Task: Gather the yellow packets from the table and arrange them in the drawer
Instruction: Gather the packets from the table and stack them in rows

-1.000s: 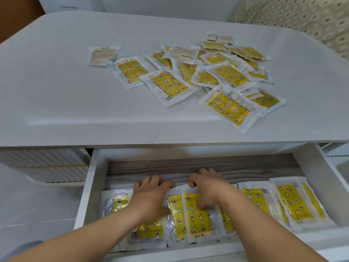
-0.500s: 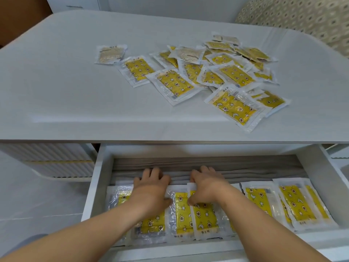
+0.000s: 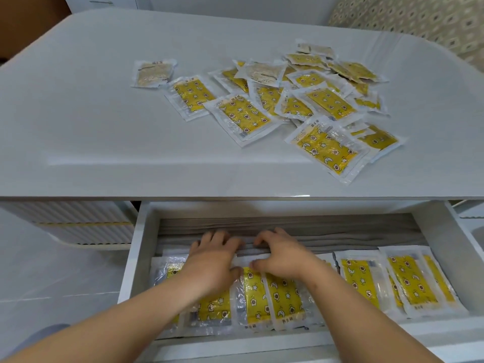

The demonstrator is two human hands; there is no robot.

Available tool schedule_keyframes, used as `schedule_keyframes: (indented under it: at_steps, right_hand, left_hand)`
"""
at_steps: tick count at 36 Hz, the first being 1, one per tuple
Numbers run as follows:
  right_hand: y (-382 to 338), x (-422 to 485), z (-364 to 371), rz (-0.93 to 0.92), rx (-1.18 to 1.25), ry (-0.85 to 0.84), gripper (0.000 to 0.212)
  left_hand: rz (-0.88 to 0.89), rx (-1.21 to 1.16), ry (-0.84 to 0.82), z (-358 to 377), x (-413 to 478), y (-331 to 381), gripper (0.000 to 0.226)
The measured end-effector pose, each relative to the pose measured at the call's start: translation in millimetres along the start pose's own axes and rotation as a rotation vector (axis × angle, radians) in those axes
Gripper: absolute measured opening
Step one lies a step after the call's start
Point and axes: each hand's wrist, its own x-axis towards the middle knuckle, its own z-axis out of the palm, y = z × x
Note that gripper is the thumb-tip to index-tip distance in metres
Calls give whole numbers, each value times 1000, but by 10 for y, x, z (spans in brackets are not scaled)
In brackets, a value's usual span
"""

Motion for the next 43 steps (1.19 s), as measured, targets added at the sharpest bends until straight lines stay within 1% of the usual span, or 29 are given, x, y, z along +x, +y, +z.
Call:
schedule_keyframes:
  at_steps: [3,6,9,13,14,19,22,26,28,31,36,40,43]
  right_hand:
    - [-89,-115,-18,-8,124,106,47]
    - [-234,-361,-107,22,167,105,46]
    - [-407,-673,-298,14,127,67,39]
    - [-683,-1100,-698,-3,31,98,33]
    - [-763,-1212,-821,-3,15,100,33]
    - [-1141,-1719,-1507,-17,-57,137,37]
    - [-1408,-1926,-1913,-62,-96,169,42]
    - [-1842,-2026,-2374,-135,-141,214,42]
    - [-2105,-2012,-2558,-178,-153,244,42]
    - [-2550,-1930,-2753,-215,-197,280,43]
    - [-3438,-1672,-2935,-260,-280,311,47]
    - [-4248,-1360,-2883,-267,-275,344,47]
    - [-4908,-1108,-2772,-249,-227,351,47]
  left_hand:
    - [-37,-36,58,-125,-55,-4,54]
    - [-72,1,42,-377,-253,69,55]
    - [-51,111,43,-727,-519,197,53]
    - [73,232,206,-1232,-854,351,54]
    - [71,233,240,-1370,-937,399,55]
    - [0,220,305,-2150,-1293,611,56]
    - [-31,210,361,-2629,-1471,645,56]
    - [-60,201,440,-3190,-1656,563,60]
    - [-70,220,462,-3471,-1703,436,63]
    - [-106,263,512,-3866,-1754,158,59]
    - [-170,301,607,-4426,-1832,-585,57]
    - [-172,302,628,-4764,-1912,-1359,57]
    - [-208,307,552,-5039,-1986,-2007,53]
